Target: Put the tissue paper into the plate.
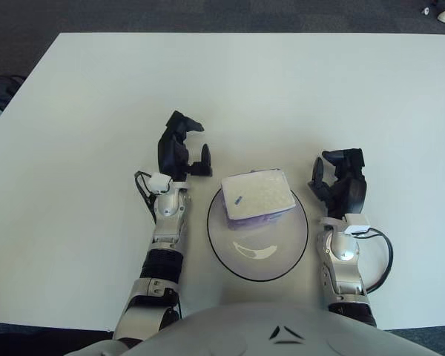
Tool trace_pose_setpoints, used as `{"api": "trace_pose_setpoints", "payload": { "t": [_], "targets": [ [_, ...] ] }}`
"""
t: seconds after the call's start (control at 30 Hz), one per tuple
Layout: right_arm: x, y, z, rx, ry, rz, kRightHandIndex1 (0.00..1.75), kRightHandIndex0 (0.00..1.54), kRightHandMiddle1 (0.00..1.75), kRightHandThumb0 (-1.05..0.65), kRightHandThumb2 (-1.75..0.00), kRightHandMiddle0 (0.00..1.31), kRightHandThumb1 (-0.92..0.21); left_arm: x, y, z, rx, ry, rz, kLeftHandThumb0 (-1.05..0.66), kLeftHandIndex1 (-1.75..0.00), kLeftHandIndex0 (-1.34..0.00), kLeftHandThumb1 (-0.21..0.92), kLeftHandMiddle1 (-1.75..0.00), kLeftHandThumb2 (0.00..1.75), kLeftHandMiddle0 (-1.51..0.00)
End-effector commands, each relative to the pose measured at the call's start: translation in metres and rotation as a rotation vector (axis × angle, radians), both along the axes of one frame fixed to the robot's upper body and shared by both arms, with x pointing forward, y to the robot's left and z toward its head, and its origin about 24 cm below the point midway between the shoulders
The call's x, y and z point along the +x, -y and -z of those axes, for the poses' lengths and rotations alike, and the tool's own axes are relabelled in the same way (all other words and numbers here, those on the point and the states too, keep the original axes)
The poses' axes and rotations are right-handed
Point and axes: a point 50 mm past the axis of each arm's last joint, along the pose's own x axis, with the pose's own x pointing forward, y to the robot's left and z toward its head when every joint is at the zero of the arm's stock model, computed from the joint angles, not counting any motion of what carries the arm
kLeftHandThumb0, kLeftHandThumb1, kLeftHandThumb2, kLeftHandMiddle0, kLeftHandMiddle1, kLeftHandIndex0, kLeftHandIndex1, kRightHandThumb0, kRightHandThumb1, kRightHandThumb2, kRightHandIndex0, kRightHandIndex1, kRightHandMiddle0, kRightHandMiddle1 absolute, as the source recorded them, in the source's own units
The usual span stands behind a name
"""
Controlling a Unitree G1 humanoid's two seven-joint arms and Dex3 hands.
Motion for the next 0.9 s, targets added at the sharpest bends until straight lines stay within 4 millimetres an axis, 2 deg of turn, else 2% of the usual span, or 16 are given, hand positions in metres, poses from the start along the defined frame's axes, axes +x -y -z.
{"api": "trace_pose_setpoints", "payload": {
  "t": [0.0,0.33,0.87],
  "targets": [
    [-0.013,-0.001,0.028,0.025,-0.154,0.029,1.32,0.58,1.75,-0.38,-0.82,0.31,-0.71,-0.023,-0.02,0.056,0.029,-0.217,-0.061,-0.01,-1.75,-0.69,-0.06,-1.74,1.75,-0.88],
    [-0.012,-0.002,0.027,0.031,-0.153,0.028,1.32,0.57,1.75,-0.38,-0.83,0.32,-0.71,-0.019,-0.029,0.069,0.067,-0.265,-0.051,-0.01,-1.75,-0.7,-0.08,-1.69,1.75,-0.91],
    [-0.01,-0.001,0.026,0.022,-0.146,0.032,1.32,0.58,1.75,-0.38,-0.84,0.32,-0.7,-0.015,-0.032,0.079,0.121,-0.347,-0.006,-0.01,-1.75,-0.7,-0.08,-1.68,1.75,-0.92]
  ]
}}
